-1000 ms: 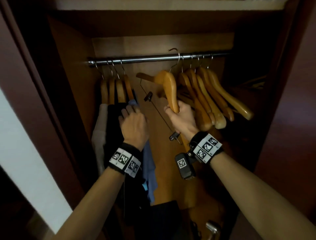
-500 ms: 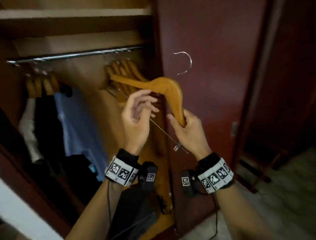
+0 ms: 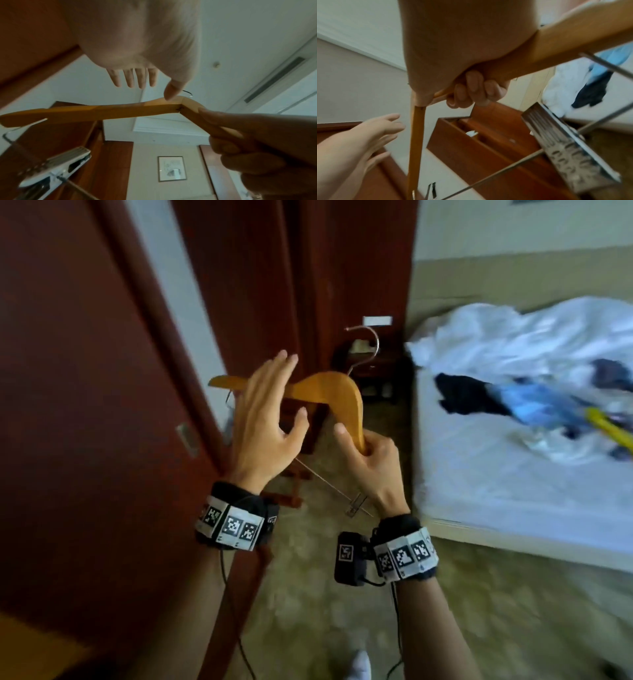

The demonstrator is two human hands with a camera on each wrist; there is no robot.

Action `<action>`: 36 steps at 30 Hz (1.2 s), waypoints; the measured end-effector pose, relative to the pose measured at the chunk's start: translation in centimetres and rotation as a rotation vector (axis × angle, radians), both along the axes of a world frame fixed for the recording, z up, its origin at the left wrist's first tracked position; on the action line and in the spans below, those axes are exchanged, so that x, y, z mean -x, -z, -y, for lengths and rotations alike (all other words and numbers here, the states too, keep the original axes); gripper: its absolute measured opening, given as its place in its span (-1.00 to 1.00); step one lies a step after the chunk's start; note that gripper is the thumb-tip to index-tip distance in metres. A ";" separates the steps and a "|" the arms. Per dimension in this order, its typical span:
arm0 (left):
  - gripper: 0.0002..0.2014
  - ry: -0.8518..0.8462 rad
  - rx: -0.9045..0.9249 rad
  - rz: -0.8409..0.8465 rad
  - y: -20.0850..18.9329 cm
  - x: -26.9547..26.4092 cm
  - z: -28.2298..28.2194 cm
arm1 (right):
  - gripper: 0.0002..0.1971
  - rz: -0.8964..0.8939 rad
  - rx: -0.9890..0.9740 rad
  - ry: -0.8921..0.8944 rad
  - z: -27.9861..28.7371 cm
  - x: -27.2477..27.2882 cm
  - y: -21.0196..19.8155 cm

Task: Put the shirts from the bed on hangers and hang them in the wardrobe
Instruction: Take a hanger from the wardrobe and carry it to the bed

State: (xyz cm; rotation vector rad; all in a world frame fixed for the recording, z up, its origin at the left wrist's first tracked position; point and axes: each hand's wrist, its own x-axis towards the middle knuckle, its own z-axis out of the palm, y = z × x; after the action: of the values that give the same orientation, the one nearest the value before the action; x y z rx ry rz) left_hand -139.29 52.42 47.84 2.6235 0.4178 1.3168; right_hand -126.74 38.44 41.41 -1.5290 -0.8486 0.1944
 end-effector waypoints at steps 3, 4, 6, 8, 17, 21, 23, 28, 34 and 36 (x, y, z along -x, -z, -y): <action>-0.33 0.083 -0.077 -0.195 1.4 -9.6 -1.8 | -0.43 0.023 0.043 0.135 1.2 -6.8 1.4; -0.37 0.127 -0.081 -0.231 1.8 -12.7 -2.2 | -0.42 0.025 0.058 0.178 1.4 -8.9 1.7; -0.51 0.221 -0.068 -0.236 2.4 -18.4 -2.9 | -0.43 -0.005 0.091 0.249 1.9 -12.7 2.1; -0.66 0.300 -0.048 -0.226 2.8 -23.8 -3.1 | -0.43 -0.016 0.145 0.340 2.6 -16.2 2.3; -0.63 0.647 -0.110 -0.380 7.5 -41.8 2.7 | -0.53 -0.091 0.044 0.696 6.3 -29.6 3.4; -0.68 0.728 -0.017 -0.434 11.2 -48.9 3.5 | -0.71 -0.191 0.044 0.653 7.7 -35.6 4.7; -0.70 0.753 0.008 -0.450 12.8 -52.9 3.6 | -0.77 -0.223 0.062 0.631 8.1 -39.8 5.7; -0.71 0.747 0.068 -0.473 13.8 -63.6 3.4 | -0.72 -0.238 0.078 0.624 7.3 -52.2 7.5; -0.42 0.701 0.045 -0.564 14.9 -76.5 3.3 | -0.62 -0.218 0.183 0.654 8.7 -65.3 7.2; -0.37 0.656 0.148 -0.533 15.9 -80.1 3.6 | -0.69 -0.230 0.194 0.696 10.0 -68.9 7.8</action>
State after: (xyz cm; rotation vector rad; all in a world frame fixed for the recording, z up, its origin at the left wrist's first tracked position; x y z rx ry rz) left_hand -59.17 48.81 31.91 2.6005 -0.2679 0.3720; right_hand -57.79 28.46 33.59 -1.8529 -0.0886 -0.0629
